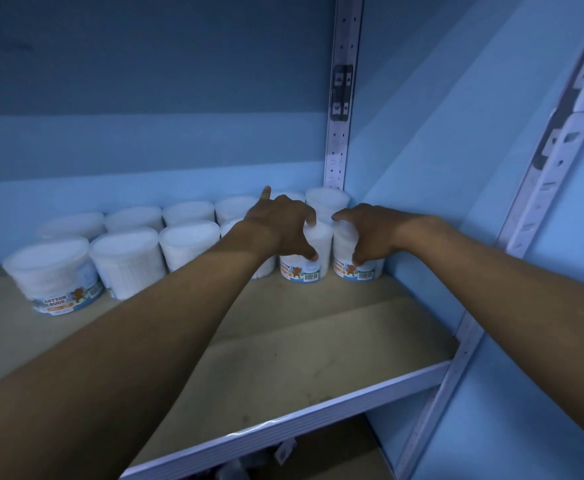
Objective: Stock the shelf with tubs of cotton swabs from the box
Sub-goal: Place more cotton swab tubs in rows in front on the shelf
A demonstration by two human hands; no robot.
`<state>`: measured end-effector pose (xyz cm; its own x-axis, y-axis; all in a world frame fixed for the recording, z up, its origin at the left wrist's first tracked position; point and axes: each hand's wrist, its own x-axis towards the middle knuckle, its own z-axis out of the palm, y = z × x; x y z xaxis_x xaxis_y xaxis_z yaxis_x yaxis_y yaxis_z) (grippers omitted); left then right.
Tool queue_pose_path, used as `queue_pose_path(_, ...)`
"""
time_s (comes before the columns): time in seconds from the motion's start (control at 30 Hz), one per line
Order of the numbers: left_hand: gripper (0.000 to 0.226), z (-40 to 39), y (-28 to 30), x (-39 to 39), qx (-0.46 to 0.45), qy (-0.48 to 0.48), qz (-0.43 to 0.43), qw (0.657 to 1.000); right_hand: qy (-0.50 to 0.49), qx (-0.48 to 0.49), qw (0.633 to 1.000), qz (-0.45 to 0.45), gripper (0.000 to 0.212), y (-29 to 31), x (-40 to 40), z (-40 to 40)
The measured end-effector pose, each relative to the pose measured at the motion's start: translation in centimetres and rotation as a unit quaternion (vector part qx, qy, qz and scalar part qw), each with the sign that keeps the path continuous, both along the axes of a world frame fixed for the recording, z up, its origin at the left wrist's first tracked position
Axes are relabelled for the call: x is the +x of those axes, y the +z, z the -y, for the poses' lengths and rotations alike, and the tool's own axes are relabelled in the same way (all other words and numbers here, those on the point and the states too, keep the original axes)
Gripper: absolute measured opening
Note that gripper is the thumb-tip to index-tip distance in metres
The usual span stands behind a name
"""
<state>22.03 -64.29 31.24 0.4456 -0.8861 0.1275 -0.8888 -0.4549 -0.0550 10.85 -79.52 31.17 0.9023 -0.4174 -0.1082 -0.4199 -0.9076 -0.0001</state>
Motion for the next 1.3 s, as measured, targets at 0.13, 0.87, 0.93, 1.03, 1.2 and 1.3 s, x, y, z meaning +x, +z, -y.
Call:
queue_pose_path(0.13,0.069,-0.9,0.2,-1.4,0.010,-0.007,0.022,1.000,0.021,0.010,1.000,-0.002,0.091,0.7,-1.4,-1.4)
queue_pose_path(0.87,0.074,-8.3,-2.5,-9.9,-0.157,0.032,-0.102,0.982,0.016,0.124,0.989,0.084,0.080,0.2,-10.4,-5.6)
queue_pose_path(0.93,0.075,-8.8,-3.0,-10.6,-0.175,0.030,-0.093,0.980,0.017,0.129,0.989,0.072,0.079,0.4,-11.0,-5.7)
queue_pose_path(1.03,0.074,-9.4,-3.8,-11.4,-0.207,0.029,-0.090,0.974,0.021,0.143,0.987,0.064,0.079,0.4,-11.8,-5.9)
queue_pose_path(1.2,0.078,-10.1,-4.5,-11.2,-0.229,0.009,-0.096,0.969,0.030,0.131,0.986,0.101,0.084,0.1,-12.6,-6.2)
queue_pose_path(1.3,0.070,-10.2,-4.4,-10.7,-0.260,-0.017,-0.118,0.958,0.018,0.119,0.984,0.131,0.075,0.2,-12.9,-6.0)
